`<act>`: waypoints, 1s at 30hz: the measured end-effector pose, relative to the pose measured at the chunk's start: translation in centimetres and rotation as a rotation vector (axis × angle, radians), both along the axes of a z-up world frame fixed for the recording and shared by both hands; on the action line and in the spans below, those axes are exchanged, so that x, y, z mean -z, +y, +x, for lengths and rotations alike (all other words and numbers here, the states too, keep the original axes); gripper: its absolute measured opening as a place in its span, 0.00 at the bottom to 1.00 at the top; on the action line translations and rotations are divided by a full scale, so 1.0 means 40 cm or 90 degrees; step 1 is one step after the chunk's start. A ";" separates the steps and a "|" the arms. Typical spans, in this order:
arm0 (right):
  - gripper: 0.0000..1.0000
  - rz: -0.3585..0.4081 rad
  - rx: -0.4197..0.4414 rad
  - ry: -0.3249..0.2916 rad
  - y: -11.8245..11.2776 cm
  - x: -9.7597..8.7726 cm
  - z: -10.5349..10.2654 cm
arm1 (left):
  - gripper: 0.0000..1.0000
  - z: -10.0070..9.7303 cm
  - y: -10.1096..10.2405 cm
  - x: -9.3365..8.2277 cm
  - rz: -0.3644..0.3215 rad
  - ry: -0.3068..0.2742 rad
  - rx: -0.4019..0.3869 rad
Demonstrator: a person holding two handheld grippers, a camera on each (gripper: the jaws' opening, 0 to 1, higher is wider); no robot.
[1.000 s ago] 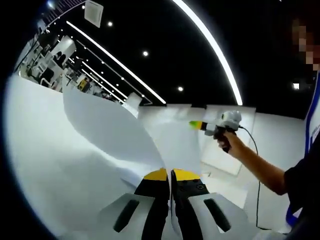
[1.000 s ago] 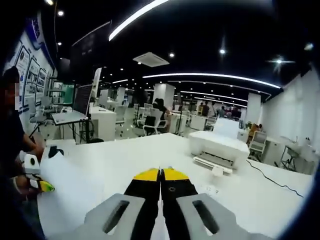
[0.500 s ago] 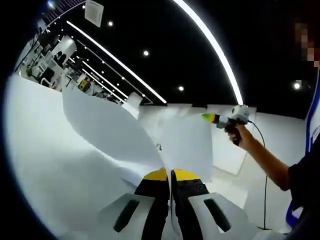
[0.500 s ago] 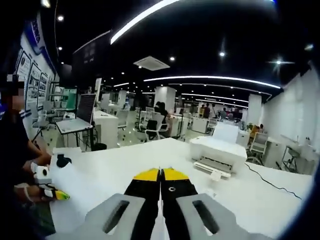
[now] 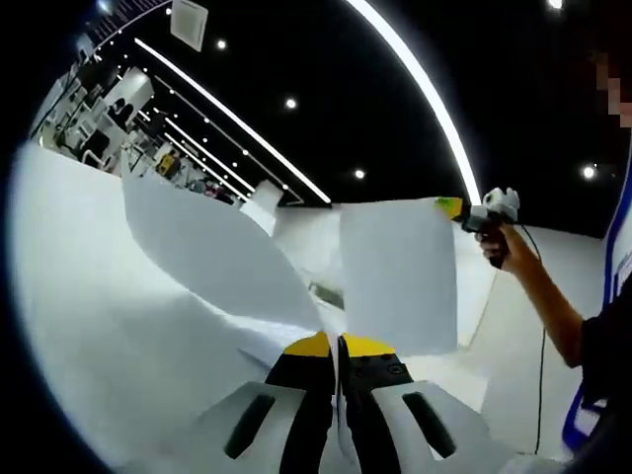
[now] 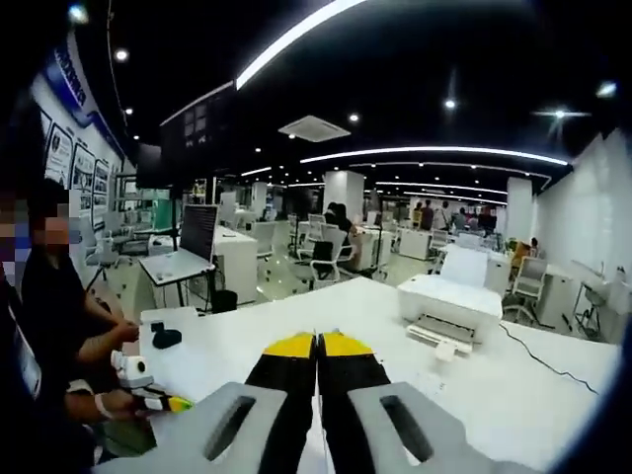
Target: Organize the stack of printing papers by aligning and flattening the scattered papers on the table
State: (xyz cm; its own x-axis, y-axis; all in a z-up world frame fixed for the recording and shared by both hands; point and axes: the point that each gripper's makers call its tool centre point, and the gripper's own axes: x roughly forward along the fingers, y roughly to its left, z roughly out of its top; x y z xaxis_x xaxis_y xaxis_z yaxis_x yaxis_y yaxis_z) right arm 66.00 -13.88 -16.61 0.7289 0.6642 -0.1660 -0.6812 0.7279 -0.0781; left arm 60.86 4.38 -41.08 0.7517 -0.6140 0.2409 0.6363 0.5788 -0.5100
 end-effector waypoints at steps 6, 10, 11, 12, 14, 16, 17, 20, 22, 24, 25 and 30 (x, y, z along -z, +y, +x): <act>0.00 -0.001 -0.022 0.015 0.027 -0.025 -0.048 | 0.06 0.001 0.000 0.001 0.001 0.003 0.001; 0.00 -0.005 -0.044 0.019 0.056 -0.048 -0.097 | 0.06 0.004 0.000 0.003 0.002 0.004 0.000; 0.00 -0.004 -0.050 0.021 0.067 -0.050 -0.114 | 0.06 0.004 0.000 0.003 0.003 0.004 0.001; 0.00 -0.005 -0.055 0.022 0.075 -0.056 -0.126 | 0.06 0.004 -0.001 0.003 0.002 0.005 0.002; 0.00 -0.006 -0.067 0.023 0.088 -0.069 -0.146 | 0.06 0.004 0.000 0.003 0.000 0.006 0.003; 0.00 -0.002 -0.077 0.027 0.097 -0.080 -0.162 | 0.06 0.002 -0.002 0.003 -0.002 0.007 0.005; 0.00 0.001 -0.083 0.031 0.101 -0.088 -0.169 | 0.06 0.002 -0.002 0.004 -0.003 0.009 0.007; 0.00 0.012 -0.104 0.044 0.119 -0.102 -0.196 | 0.06 0.007 0.001 0.003 -0.018 0.016 0.014; 0.00 0.025 -0.123 0.056 0.138 -0.104 -0.210 | 0.06 0.005 0.003 0.002 -0.025 0.016 0.015; 0.00 0.035 -0.134 0.064 0.150 -0.103 -0.215 | 0.06 0.007 0.002 0.001 -0.030 0.019 0.019; 0.00 0.039 -0.140 0.067 0.156 -0.102 -0.217 | 0.06 0.008 0.001 0.001 -0.033 0.023 0.023; 0.00 0.058 -0.170 0.094 0.182 -0.095 -0.232 | 0.06 0.007 0.001 -0.002 -0.057 0.036 0.038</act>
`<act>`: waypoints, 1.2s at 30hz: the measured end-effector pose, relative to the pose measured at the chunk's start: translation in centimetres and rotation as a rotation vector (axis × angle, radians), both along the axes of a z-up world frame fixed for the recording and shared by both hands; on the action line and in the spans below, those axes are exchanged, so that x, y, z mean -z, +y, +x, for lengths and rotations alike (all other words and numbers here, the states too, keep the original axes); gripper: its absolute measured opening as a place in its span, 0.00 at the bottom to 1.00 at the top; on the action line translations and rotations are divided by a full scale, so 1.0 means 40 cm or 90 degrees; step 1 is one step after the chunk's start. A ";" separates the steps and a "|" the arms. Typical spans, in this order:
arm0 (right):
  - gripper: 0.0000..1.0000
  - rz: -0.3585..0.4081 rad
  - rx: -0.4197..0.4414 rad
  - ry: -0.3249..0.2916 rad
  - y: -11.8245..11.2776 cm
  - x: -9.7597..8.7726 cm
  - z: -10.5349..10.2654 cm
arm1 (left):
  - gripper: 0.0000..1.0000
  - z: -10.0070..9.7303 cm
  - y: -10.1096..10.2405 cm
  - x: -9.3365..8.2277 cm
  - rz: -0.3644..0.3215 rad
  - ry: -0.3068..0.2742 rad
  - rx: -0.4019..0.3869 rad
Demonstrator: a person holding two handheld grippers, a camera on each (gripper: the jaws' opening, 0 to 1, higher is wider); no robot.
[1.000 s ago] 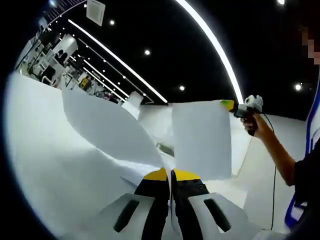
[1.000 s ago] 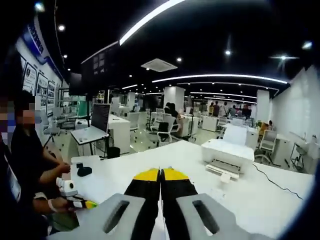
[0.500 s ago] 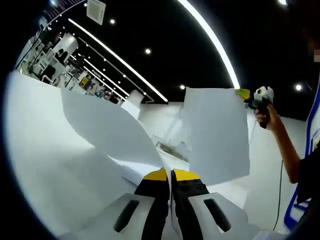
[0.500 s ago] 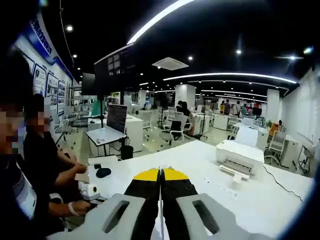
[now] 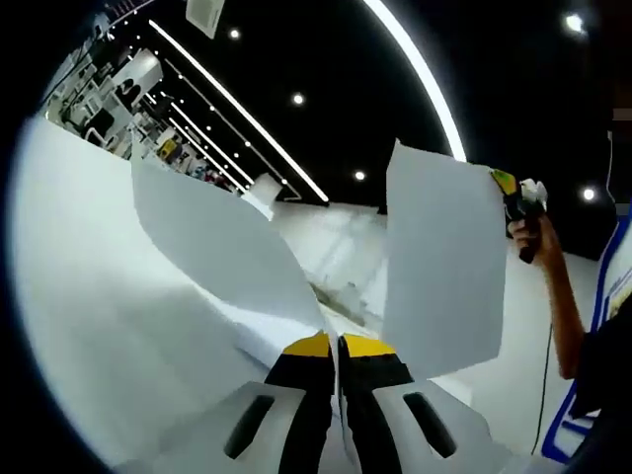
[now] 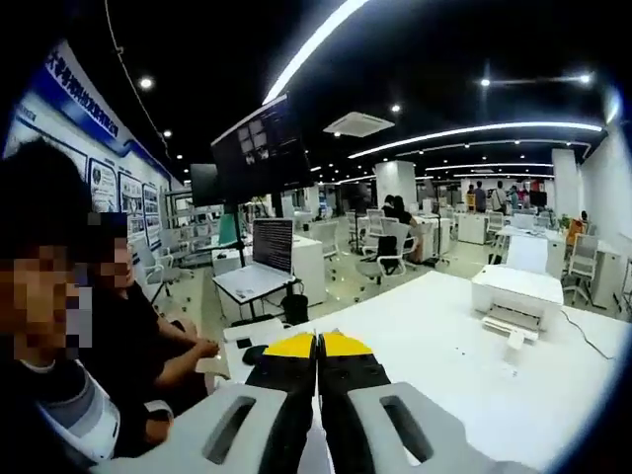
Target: Organize the stack of printing papers by aligning and flattening the scattered papers on the table
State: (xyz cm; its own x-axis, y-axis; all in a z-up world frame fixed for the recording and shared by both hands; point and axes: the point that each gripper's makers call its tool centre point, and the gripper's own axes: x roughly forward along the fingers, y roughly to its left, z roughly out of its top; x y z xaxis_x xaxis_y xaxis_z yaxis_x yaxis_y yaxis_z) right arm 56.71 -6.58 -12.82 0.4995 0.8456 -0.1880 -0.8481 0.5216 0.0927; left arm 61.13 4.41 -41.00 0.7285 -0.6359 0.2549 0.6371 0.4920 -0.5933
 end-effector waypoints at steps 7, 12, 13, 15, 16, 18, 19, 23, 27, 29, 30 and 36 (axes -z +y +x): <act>0.00 0.011 -0.049 0.040 0.038 0.005 -0.048 | 0.07 0.004 0.005 0.000 -0.048 0.030 0.023; 0.00 0.018 -0.067 0.059 0.060 0.015 -0.052 | 0.08 0.002 0.002 -0.004 -0.051 0.027 0.031; 0.00 0.023 -0.071 0.063 0.064 0.016 -0.050 | 0.09 0.003 0.003 -0.005 -0.056 0.027 0.033; 0.00 0.030 -0.074 0.071 0.069 0.021 -0.042 | 0.11 0.008 0.006 -0.006 -0.069 0.037 0.036; 0.00 0.028 -0.074 0.072 0.073 0.028 -0.035 | 0.11 0.002 0.004 -0.008 -0.074 0.040 0.038; 0.00 0.028 -0.074 0.087 0.076 0.043 -0.023 | 0.12 0.000 0.002 -0.008 -0.075 0.043 0.041; 0.00 0.032 -0.078 0.093 0.078 0.042 -0.024 | 0.12 0.000 0.001 -0.007 -0.076 0.044 0.042; 0.00 0.053 -0.105 0.097 0.092 0.014 -0.054 | 0.16 0.001 0.003 -0.010 -0.086 0.049 0.047; 0.00 0.069 -0.119 0.115 0.097 0.017 -0.061 | 0.17 0.000 0.005 -0.013 -0.099 0.053 0.051; 0.00 0.072 -0.113 0.124 0.093 0.035 -0.040 | 0.18 -0.002 0.003 -0.015 -0.103 0.052 0.055; 0.00 0.073 -0.111 0.130 0.093 0.041 -0.035 | 0.18 -0.002 0.003 -0.016 -0.105 0.052 0.056; 0.00 0.071 -0.083 0.205 0.079 0.171 0.091 | 0.17 -0.007 0.004 -0.019 -0.114 0.051 0.060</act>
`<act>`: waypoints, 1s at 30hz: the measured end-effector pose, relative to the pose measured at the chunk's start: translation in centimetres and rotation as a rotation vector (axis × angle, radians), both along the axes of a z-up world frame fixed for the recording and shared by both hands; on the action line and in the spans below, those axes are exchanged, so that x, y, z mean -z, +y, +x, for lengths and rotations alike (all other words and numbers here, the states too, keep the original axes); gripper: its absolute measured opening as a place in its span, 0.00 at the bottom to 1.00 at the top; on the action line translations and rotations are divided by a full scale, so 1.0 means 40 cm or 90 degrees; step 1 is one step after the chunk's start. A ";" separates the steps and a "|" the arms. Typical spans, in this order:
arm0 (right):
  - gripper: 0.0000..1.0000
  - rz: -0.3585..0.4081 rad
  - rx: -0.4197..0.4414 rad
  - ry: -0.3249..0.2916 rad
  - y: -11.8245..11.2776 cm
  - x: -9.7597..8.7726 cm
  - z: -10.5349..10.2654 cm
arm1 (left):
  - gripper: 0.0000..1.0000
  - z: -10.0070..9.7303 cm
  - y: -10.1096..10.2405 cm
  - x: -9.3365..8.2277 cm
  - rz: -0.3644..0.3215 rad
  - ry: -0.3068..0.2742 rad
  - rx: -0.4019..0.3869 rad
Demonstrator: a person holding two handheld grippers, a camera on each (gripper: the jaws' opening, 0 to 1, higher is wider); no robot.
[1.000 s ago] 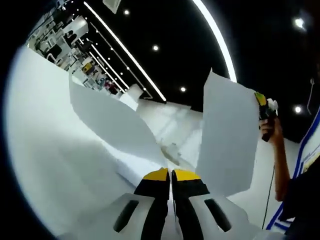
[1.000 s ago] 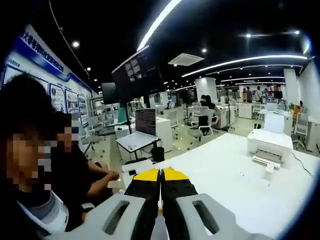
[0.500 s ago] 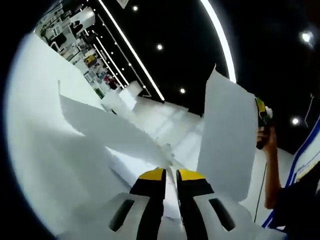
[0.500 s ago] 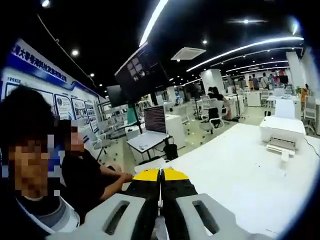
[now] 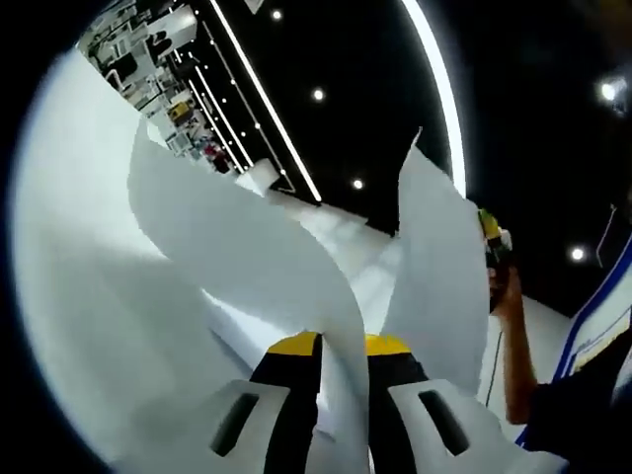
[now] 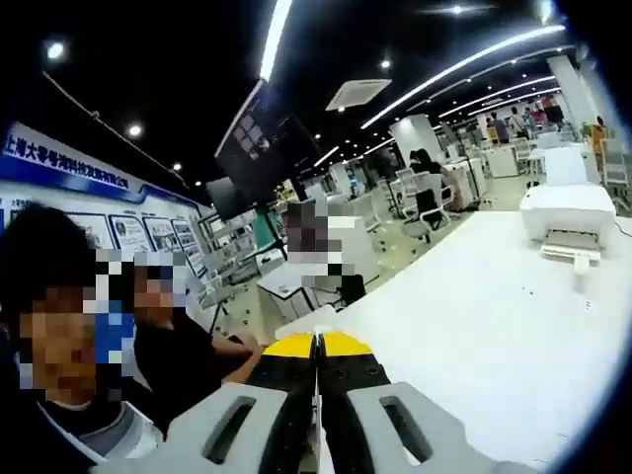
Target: Organize the stack of printing papers by aligning and flattening the scattered papers on the table
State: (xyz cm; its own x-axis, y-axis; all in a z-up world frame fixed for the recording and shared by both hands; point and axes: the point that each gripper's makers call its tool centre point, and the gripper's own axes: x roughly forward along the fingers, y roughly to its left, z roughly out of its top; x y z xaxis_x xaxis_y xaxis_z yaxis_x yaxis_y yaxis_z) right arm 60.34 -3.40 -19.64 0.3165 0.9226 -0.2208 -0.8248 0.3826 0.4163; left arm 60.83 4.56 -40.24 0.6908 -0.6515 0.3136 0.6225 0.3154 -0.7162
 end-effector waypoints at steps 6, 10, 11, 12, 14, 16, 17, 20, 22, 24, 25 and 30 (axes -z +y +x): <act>0.00 -0.028 0.031 0.011 -0.036 0.071 0.102 | 0.17 -0.010 0.001 -0.008 -0.018 -0.002 0.005; 0.00 -0.057 0.060 0.018 -0.073 0.137 0.161 | 0.17 0.001 0.008 -0.008 -0.027 0.001 0.008; 0.00 -0.065 0.067 0.021 -0.086 0.157 0.179 | 0.17 -0.004 0.004 -0.009 -0.027 0.001 0.009; 0.00 -0.076 0.074 0.024 -0.096 0.174 0.188 | 0.17 0.000 0.005 -0.010 -0.025 0.000 0.010; 0.00 -0.087 0.082 0.032 -0.114 0.195 0.213 | 0.17 0.005 0.007 -0.008 -0.022 -0.002 0.009; 0.00 -0.086 0.085 0.036 -0.126 0.201 0.229 | 0.17 0.002 0.005 -0.011 -0.023 -0.003 0.011; 0.00 -0.087 0.088 0.032 -0.127 0.200 0.231 | 0.17 0.001 0.004 -0.011 -0.022 -0.003 0.011; 0.00 -0.091 0.092 0.023 -0.126 0.199 0.233 | 0.17 -0.015 -0.001 -0.013 -0.026 -0.003 0.012; 0.00 -0.095 0.094 0.021 -0.131 0.200 0.242 | 0.17 -0.001 0.009 -0.012 -0.033 -0.001 0.013; 0.00 -0.113 0.108 0.010 -0.144 0.210 0.256 | 0.17 0.002 0.010 -0.012 -0.032 -0.002 0.013; 0.00 -0.113 0.110 0.009 -0.147 0.212 0.259 | 0.18 0.002 0.009 -0.011 -0.029 -0.003 0.014; 0.00 -0.119 0.123 0.012 -0.155 0.242 0.266 | 0.19 -0.003 0.009 -0.015 -0.029 -0.007 0.013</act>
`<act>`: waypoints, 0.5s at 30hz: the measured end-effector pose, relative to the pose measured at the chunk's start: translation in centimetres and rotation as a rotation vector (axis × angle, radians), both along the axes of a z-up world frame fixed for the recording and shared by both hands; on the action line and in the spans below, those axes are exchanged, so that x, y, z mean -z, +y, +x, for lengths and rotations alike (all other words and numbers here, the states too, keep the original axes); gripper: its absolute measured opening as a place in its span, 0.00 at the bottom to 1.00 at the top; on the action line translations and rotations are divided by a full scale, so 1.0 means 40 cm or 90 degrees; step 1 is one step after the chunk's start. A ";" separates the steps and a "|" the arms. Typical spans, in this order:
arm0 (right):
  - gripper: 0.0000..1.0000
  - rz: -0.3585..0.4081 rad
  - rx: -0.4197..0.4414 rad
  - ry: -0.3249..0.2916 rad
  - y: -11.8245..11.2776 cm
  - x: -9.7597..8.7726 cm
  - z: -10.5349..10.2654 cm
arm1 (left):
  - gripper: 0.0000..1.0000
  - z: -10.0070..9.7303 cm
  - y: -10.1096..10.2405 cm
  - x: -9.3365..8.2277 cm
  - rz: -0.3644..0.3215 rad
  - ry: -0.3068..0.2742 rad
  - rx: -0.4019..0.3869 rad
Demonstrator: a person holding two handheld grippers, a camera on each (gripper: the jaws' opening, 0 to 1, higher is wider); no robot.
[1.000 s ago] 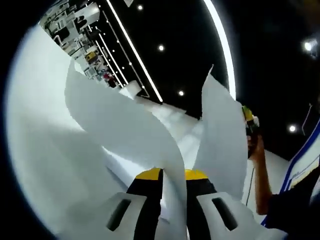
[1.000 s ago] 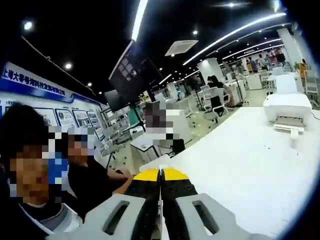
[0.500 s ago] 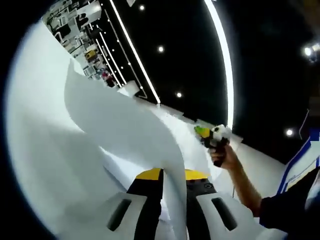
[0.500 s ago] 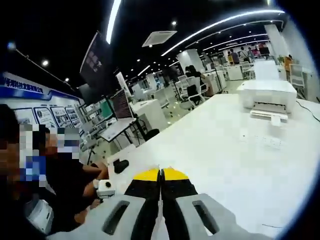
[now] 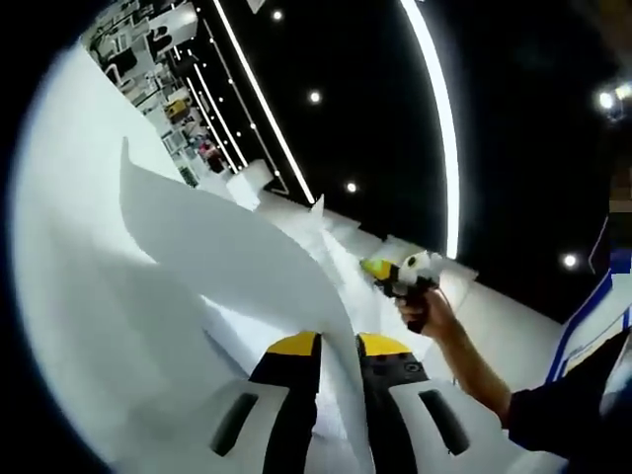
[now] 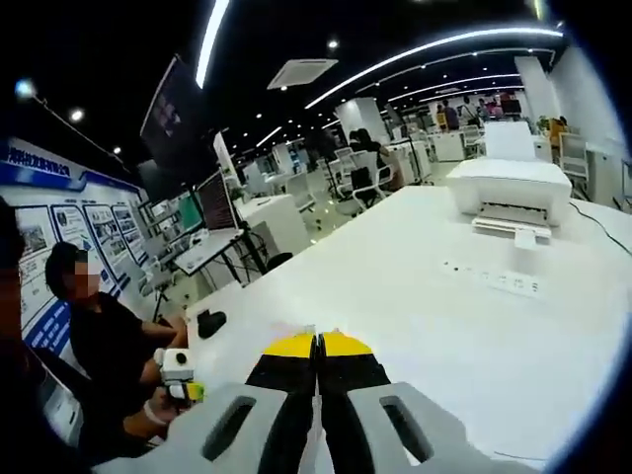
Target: Organize the stack of printing papers by aligning and flattening the scattered papers on the table
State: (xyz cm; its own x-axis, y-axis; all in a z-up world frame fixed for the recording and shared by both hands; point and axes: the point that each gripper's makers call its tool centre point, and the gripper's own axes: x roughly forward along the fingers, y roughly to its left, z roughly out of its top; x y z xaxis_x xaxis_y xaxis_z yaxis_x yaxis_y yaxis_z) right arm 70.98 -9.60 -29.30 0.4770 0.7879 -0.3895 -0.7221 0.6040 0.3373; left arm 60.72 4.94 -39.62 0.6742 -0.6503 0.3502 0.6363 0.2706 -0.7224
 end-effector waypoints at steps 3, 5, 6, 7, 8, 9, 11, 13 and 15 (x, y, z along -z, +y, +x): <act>0.00 -0.001 0.004 0.002 -0.008 0.009 0.002 | 0.19 0.006 0.008 0.001 -0.011 0.005 0.000; 0.00 -0.004 0.012 -0.002 -0.016 0.010 0.007 | 0.19 -0.002 0.003 -0.002 -0.013 0.004 0.001; 0.00 -0.002 0.014 -0.001 -0.019 0.010 0.009 | 0.19 -0.008 0.000 -0.003 -0.012 0.004 0.002; 0.00 0.002 0.016 -0.001 -0.010 0.016 -0.008 | 0.19 -0.005 0.001 -0.003 -0.014 0.003 0.004; 0.00 0.003 0.018 -0.003 -0.008 0.018 -0.011 | 0.19 -0.001 0.004 -0.003 -0.018 0.003 0.006; 0.00 0.003 0.019 -0.001 -0.014 0.017 0.002 | 0.19 0.000 0.005 -0.003 -0.019 0.003 0.006; 0.00 -0.004 0.022 -0.003 -0.008 0.033 -0.001 | 0.19 0.004 0.012 -0.005 -0.028 0.003 0.005; 0.00 0.005 0.023 0.007 -0.007 0.037 0.005 | 0.19 0.006 0.015 -0.006 -0.038 0.008 0.007; 0.00 0.014 0.021 0.008 0.002 0.037 0.007 | 0.19 -0.005 0.003 -0.006 -0.031 0.007 0.009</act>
